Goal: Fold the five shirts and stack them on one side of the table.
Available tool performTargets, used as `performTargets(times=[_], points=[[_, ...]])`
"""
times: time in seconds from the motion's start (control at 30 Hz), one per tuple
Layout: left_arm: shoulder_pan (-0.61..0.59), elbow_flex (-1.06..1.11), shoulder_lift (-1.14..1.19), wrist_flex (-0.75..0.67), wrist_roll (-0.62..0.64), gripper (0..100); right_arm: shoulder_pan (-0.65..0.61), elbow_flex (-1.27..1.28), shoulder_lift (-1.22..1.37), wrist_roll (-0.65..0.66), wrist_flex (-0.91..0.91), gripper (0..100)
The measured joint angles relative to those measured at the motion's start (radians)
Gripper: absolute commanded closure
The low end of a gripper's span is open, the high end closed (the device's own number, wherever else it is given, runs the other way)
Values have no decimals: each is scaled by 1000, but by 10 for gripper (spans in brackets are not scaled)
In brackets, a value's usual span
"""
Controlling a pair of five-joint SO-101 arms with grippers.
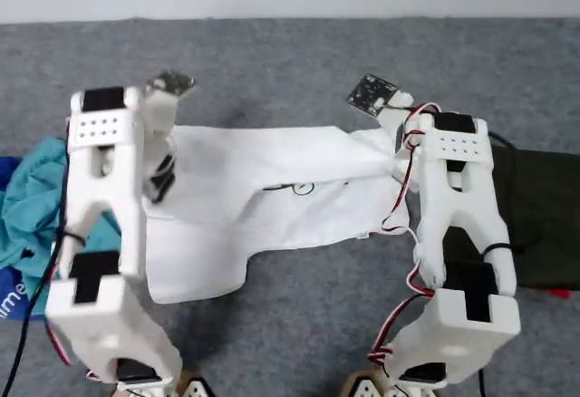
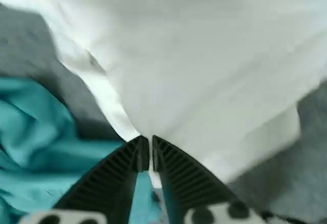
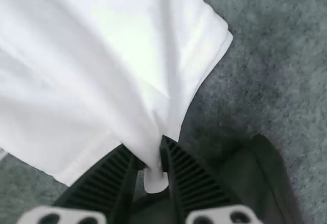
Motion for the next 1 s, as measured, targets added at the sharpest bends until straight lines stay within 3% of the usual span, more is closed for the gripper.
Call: performTargets(times=[0.2,0.43,0.87,1.0], points=[[2,285,-178,0,0,986,3,0,0,48,11,969],[2,471,-275,0,-21,986,3,0,0,69,107,969],[-5,565,-279,-2,-43,984,3,23,0,75,146,969],[-17,565,-279,-2,-46,926,3,41,0,75,152,966]])
